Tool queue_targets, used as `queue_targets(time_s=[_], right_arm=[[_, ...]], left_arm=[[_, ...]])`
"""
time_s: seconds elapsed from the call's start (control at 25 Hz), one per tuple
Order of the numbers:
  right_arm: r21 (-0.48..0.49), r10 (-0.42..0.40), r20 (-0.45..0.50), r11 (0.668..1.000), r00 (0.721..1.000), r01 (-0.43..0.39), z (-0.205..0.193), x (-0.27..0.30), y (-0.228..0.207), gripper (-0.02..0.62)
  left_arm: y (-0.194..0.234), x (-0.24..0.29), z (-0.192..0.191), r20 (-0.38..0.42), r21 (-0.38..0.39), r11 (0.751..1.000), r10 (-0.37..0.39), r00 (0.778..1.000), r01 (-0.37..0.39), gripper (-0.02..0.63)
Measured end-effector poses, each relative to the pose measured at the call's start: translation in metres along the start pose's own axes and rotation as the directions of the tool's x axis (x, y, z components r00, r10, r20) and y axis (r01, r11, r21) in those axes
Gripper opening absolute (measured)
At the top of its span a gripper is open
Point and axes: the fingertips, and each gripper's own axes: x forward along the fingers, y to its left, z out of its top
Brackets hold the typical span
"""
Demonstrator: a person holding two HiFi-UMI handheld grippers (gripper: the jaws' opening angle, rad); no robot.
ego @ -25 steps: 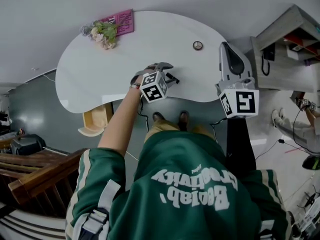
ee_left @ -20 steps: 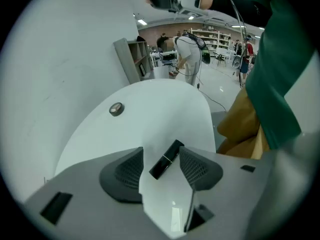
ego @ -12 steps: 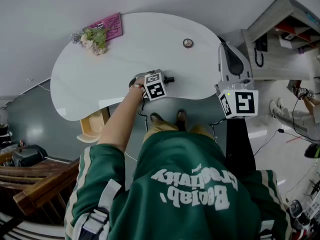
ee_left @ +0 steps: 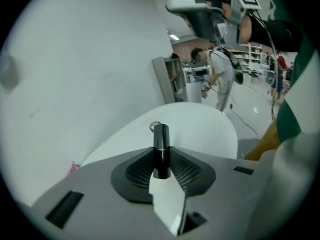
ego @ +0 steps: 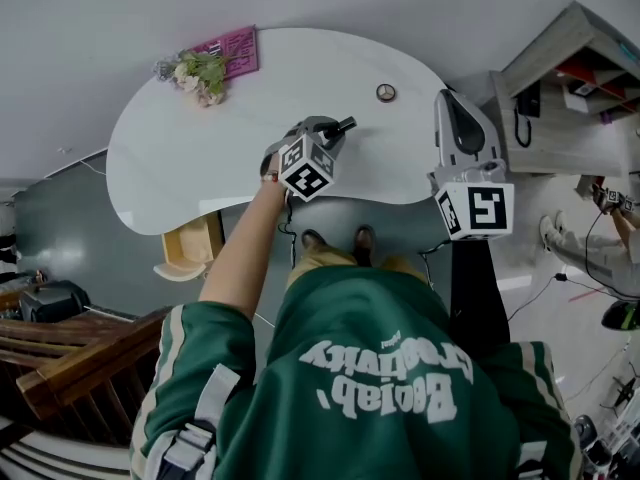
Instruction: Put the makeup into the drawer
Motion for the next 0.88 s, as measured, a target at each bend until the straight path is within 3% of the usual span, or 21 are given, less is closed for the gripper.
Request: queue_targets(time_s=[0.16, 0.32, 0.44, 0.52, 0.64, 0.68, 0.88], right_arm=[[-0.002, 0.014, 0.014, 1.000, 1.000, -0.014, 0.005, 0.004, 0.006, 0.009], [-0.008, 0.033, 0.024, 0.999, 0.999, -0.033, 0.010, 0.008, 0.015, 0.009], [-0.013, 0.043, 0.033, 0.999, 0.999, -0.042, 0.015, 0.010, 0.018, 0.009], [-0.011, 0.043, 0.038, 0.999, 0.998, -0.042, 0.018, 0.011, 0.019, 0.009], [-0.016, 0.045, 0.046, 0.999, 0.998, -0.044, 0.022, 0.013, 0.020, 0.009], [-0.019, 0.048, 0.046, 0.999, 0.998, -0.047, 0.022, 0.013, 0.022, 0.009], [-0.030, 0.073, 0.041, 0.997, 0.996, -0.072, 0.023, 0.018, 0.032, 0.009]], left_arm=[[0.040, -0.044, 0.045, 0.160, -0.160, 0.974, 0.188, 0.969, -0.163, 0.113], [0.063, -0.088, 0.078, 0.286, -0.297, 0.931, 0.300, 0.910, -0.213, 0.113], [0.077, -0.120, 0.100, 0.350, -0.356, 0.902, 0.371, 0.860, -0.244, 0.114], [0.087, -0.144, 0.114, 0.394, -0.402, 0.870, 0.447, 0.803, -0.287, 0.114], [0.096, -0.181, 0.132, 0.464, -0.465, 0.818, 0.550, 0.694, -0.338, 0.113], [0.095, -0.186, 0.135, 0.479, -0.472, 0.813, 0.561, 0.676, -0.341, 0.113], [0.090, -0.192, 0.142, 0.506, -0.438, 0.830, 0.546, 0.668, -0.347, 0.114]])
